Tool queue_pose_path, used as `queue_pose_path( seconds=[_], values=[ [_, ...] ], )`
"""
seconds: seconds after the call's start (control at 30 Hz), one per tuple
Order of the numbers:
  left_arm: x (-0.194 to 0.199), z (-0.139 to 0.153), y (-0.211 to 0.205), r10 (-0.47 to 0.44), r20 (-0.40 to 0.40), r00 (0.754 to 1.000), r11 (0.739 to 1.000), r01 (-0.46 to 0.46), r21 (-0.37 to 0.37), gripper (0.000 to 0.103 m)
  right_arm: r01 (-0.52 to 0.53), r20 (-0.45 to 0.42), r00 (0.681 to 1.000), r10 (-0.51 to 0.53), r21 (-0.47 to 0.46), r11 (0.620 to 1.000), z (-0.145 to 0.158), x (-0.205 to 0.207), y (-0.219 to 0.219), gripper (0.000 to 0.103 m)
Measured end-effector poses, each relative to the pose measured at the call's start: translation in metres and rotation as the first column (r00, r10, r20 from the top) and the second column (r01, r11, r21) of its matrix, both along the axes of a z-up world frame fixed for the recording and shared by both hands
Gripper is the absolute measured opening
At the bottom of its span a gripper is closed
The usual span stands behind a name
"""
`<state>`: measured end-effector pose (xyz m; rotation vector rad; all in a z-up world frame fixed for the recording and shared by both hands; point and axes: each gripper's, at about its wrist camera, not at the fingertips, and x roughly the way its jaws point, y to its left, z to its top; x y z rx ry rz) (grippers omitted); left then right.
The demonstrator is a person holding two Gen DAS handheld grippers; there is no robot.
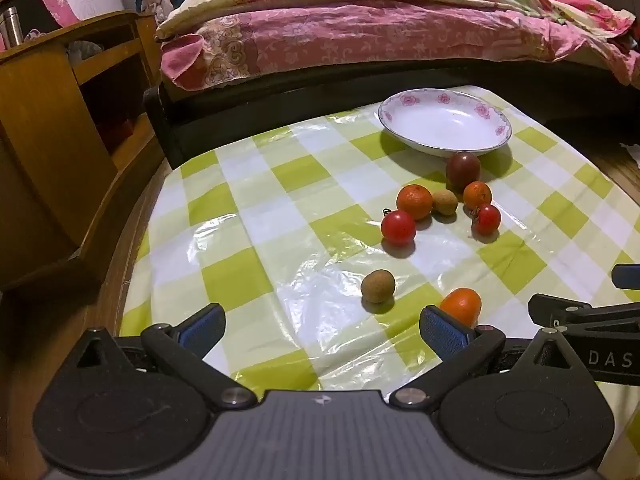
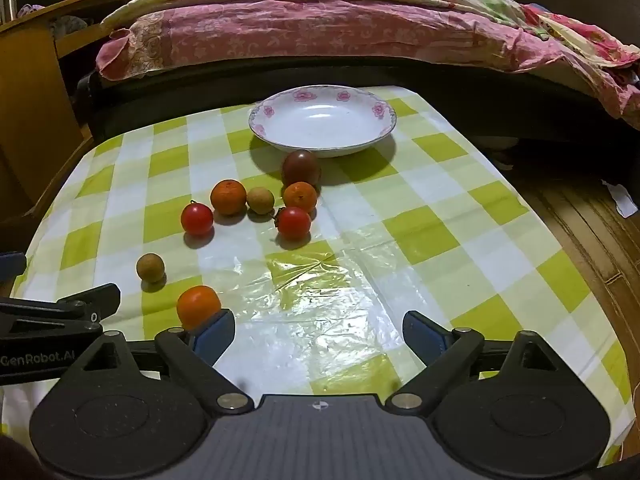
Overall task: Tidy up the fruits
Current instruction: 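Move left gripper to the brown longan while right gripper approaches the small orange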
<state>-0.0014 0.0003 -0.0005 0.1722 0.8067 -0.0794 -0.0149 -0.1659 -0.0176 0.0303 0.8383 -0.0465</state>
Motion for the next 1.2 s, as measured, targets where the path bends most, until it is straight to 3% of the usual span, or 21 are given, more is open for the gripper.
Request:
queue_pose_path(
  seconds=[0.47, 0.83, 1.0, 1.2],
  values=[
    [-0.001, 0.002, 0.005, -0.015, 0.007, 1.000, 1.000, 0.015, 0.021, 0.103, -0.018, -0.014, 1.000, 0.019, 0.007, 1.000, -0.001, 0.002, 0.012, 0.081],
    [0.006, 0.013, 0.018, -0.038, 0.002, 0.999, 0.999, 0.038, -0.013, 0.103, -0.174, -0.024, 0.984, 0.176, 0.056, 0.983, 0.001, 0.010, 0.014, 0.069],
    [0.014, 0.011, 0.023, -0.073, -0.001, 0.997, 0.997, 0.073, -0.030, 0.101, -0.269, -0.013, 0.963, 0.270, 0.044, 0.962, 0.004, 0.017, 0.026, 0.061],
    [0.017, 0.002, 0.023, -0.101, -0.029, 0.994, 0.995, 0.100, -0.027, 0.096, -0.378, -0.041, 0.924, 0.380, 0.055, 0.924, -0.002, 0.027, 0.043, 0.058]
  ],
)
